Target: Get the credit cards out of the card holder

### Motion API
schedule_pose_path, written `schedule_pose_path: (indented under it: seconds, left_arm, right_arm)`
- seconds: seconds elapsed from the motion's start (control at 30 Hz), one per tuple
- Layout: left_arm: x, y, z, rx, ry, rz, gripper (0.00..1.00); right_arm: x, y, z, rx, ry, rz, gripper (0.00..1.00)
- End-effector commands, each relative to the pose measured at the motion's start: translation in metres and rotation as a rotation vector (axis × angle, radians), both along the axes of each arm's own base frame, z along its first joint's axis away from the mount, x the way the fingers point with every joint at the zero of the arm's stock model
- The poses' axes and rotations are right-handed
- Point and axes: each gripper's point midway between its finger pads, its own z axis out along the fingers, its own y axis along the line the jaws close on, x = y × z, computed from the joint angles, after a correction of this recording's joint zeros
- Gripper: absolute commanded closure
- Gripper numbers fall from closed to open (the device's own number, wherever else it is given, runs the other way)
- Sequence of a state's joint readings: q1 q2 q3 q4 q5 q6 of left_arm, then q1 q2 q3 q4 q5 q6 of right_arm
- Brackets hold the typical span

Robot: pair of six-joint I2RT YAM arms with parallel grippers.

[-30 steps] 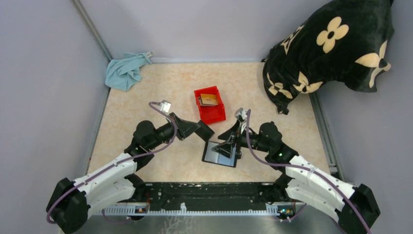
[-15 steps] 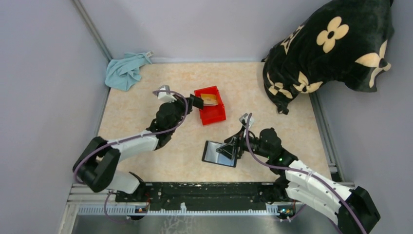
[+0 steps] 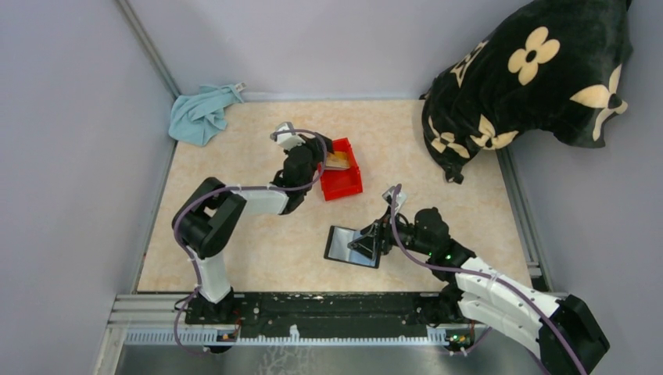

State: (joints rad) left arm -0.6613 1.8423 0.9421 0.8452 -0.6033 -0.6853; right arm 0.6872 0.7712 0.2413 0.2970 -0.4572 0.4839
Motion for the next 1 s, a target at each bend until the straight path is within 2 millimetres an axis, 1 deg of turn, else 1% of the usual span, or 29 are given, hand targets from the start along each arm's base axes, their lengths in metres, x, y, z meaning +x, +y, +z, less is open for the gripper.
schedule_pose_path:
  seconds: [0.0,0.1,0.27,0.33,0.4,0.5,0.63,0.97]
  left_arm:
    - [0.010,-0.002,0.008,0.023,-0.052,0.070,1.00]
    - [0.010,-0.009,0.000,0.029,-0.043,0.076,1.00]
    - [0.012,-0.024,-0.024,0.033,-0.008,0.075,1.00]
    - [0.011,-0.029,-0.028,0.031,0.001,0.068,1.00]
    - [0.007,-0.033,-0.028,0.030,0.001,0.058,1.00]
    - [-0.004,-0.038,-0.018,0.046,-0.017,0.062,1.00]
    - [-0.008,-0.041,-0.013,0.084,-0.024,0.075,1.00]
    - [-0.002,-0.041,-0.039,0.086,0.031,0.116,1.00]
  right_arm:
    - [0.004,-0.002,0.010,0.029,-0.033,-0.006,0.24]
    - [0.003,-0.003,0.007,0.015,-0.029,-0.005,0.24]
    - [0.002,-0.004,0.005,0.008,-0.028,-0.002,0.25]
    - [0.003,-0.005,0.004,0.007,-0.026,-0.003,0.25]
    - [0.002,-0.005,0.002,0.006,-0.022,-0.003,0.25]
    - [0.002,-0.006,0.001,0.008,-0.023,-0.002,0.25]
    - [0.001,-0.005,-0.003,0.013,-0.016,0.009,0.25]
    - [-0.002,-0.006,-0.004,0.022,-0.011,0.014,0.26]
